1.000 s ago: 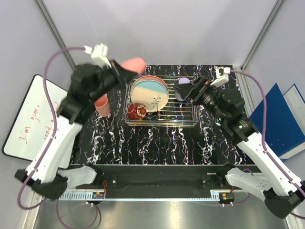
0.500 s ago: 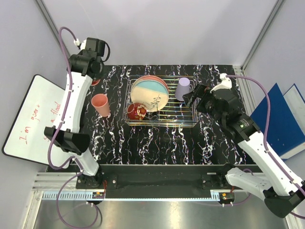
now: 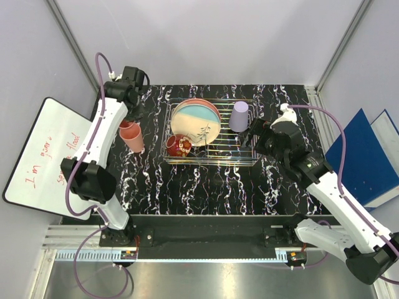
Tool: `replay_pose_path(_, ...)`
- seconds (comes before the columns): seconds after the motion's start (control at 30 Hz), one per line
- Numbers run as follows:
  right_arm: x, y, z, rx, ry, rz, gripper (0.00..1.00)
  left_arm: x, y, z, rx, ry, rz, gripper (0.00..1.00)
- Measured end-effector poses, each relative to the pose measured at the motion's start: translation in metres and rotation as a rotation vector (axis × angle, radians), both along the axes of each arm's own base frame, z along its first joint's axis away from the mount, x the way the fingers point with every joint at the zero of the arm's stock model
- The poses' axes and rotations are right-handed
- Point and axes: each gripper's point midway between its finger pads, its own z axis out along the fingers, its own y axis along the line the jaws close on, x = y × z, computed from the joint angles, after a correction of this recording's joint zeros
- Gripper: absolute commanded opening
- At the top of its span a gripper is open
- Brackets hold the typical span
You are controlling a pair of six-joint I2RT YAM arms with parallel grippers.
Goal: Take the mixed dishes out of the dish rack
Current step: Place the cup at the center of the board, then pick up the cup from the dish rack.
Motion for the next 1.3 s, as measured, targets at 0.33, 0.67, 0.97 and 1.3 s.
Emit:
replay_pose_path(0.33, 0.003, 0.002, -0.010, -0.012, 0.027, -0.001, 1.00, -0.003, 0.000, -0.040, -0.034, 0.073, -0.025, 0.00)
replay_pose_path(0.67, 0.009, 0.006, -0.022, -0.032, 0.057, -0.001, 1.00, 0.004, 0.011, -0.054, -0.112, 0.077, -0.031, 0.58)
replay_pose_path(0.97, 0.013, 0.009, -0.030, -0.044, 0.074, -0.001, 1.00, 0.023, 0.006, -0.011, -0.119, -0.060, -0.061, 0.66)
replay_pose_path(1.3, 0.028, -0.001, -0.019, -0.099, 0.014, -0.057, 1.00, -0.014, -0.063, 0.112, -0.190, -0.461, -0.277, 0.67)
